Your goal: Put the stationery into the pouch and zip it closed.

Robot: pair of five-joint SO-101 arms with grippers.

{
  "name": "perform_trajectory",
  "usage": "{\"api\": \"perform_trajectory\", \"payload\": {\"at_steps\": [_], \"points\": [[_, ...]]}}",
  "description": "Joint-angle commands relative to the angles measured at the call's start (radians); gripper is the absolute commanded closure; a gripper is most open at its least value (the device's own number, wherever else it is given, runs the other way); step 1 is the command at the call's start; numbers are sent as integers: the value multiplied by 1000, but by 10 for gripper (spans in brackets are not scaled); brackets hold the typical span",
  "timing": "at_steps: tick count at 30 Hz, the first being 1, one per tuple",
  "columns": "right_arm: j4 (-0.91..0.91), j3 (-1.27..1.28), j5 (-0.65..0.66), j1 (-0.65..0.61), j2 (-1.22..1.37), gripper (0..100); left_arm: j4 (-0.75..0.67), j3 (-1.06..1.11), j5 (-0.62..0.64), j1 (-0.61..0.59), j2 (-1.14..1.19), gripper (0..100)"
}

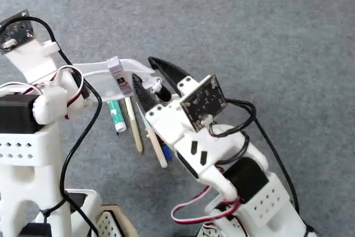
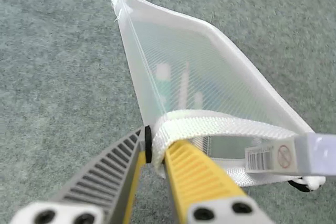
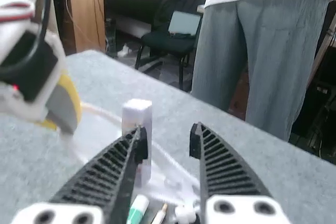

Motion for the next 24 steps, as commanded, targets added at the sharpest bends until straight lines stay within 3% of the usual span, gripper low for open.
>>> {"api": "perform_trajectory", "payload": {"at_steps": [1,5,12,24], "points": [[72,-42,8,-12,-28,854,5,-59,-5,-13,-18,972],[117,-5,9,-12,-25,854,5,-62,-5,-7,-18,972],[-269,246,8,-12,-24,854,6,-61,-5,-5,-18,972],[-508,375,0,-40,-22,853,6,-58,-5,-8,-18,972]]}}
